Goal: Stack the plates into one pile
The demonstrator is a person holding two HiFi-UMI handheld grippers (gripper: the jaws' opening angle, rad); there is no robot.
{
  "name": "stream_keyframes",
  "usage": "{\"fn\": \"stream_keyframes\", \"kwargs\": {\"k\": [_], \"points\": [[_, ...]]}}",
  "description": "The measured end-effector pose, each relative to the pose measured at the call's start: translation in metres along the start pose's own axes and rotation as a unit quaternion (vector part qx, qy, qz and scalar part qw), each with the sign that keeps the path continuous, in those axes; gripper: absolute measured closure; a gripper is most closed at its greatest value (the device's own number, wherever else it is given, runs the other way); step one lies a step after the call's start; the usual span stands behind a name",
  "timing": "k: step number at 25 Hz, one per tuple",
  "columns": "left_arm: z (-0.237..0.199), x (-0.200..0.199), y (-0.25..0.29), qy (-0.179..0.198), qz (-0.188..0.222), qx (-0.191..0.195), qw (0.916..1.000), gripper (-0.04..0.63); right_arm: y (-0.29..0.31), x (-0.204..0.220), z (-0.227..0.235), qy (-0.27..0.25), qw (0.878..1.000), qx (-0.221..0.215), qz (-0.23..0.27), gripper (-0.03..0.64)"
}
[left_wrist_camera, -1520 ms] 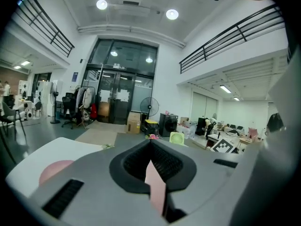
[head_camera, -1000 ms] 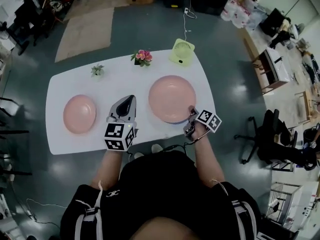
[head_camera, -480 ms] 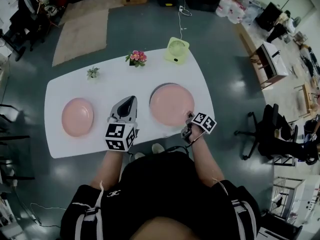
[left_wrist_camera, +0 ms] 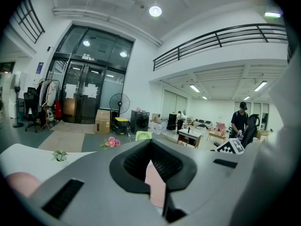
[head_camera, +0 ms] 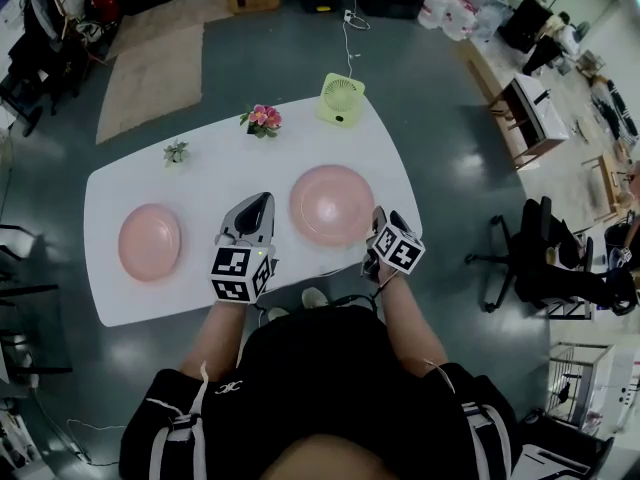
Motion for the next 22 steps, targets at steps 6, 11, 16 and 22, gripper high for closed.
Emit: {"fn": "stream_keyframes", "kwargs": {"k": [6,11,16,22], "points": [[0.006,-0.012,0.003,0.005,0.018,0.003,0.9998,0.583,-0.062,-0.067,-0.086,-0.139,0.968,-0.1,0.183,0.476],[0.005,-0.031,-0.004,0.003,0.044,-0.01,0.999,0.583,-0.119,-0.103,-0.152,-0.18,0.928,-0.173,0.276,0.53],[-0.004,-0.043,-0.013,0.004,0.064,-0.023,0.9977,0.583,-0.135,-0.108,-0.175,-0.18,0.922,-0.208,0.274,0.601],[-0.011,-0.045,-0.011,0.014,0.058,-0.042,0.9973,0.583,-0.12,-0.096,-0.173,-0.206,0.927,-0.191,0.249,0.601]]}}
Point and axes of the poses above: the fingertips, and each gripper's own axes: y forward along the fingers, z to its right, x out of its underside, the point moved 5 cm from there along -y, backward along the fingers, and after that the axes turned 15 degrees about y, right-handed, at the moved point
